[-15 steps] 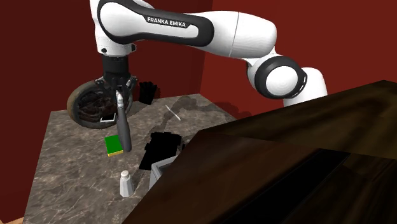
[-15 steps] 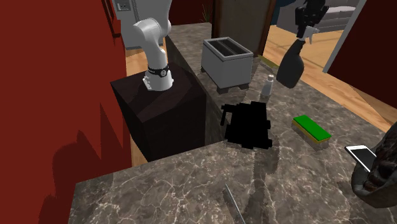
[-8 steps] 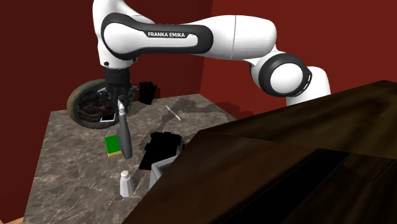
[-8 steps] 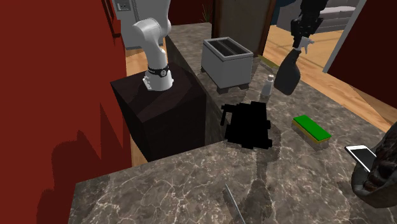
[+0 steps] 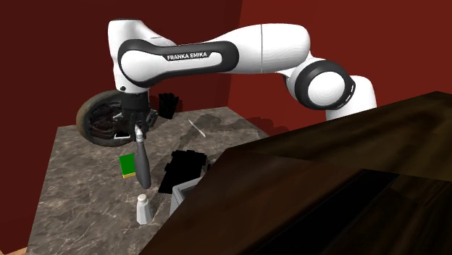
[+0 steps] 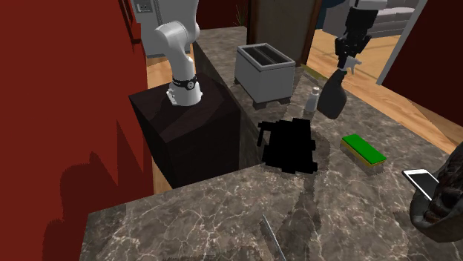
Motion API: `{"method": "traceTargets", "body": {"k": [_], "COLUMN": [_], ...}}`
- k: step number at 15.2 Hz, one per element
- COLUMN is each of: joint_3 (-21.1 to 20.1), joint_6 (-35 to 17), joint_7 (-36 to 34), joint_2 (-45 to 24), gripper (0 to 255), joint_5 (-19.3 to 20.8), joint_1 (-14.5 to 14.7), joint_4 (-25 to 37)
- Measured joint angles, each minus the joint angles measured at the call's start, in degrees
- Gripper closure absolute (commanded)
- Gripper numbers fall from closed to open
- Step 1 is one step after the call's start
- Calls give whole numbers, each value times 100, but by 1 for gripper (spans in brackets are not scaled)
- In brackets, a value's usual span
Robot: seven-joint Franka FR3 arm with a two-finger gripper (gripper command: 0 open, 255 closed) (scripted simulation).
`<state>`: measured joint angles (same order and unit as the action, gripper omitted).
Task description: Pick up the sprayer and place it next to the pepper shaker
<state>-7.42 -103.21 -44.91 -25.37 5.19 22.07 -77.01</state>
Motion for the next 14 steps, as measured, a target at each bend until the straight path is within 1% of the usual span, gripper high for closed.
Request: {"method": "traceTargets", "body": {"k": [7,13,14], "joint_3": [9,9,9], "joint_6": [-534,-595,-596], "joint_7": [-19,-28,-28], "joint_2": [-9,-22,-22], "gripper": [255,255,0], "joint_5": [10,14,14], "joint_1": [-23,-20,-20], "joint_4": [-526,-572,-572]}}
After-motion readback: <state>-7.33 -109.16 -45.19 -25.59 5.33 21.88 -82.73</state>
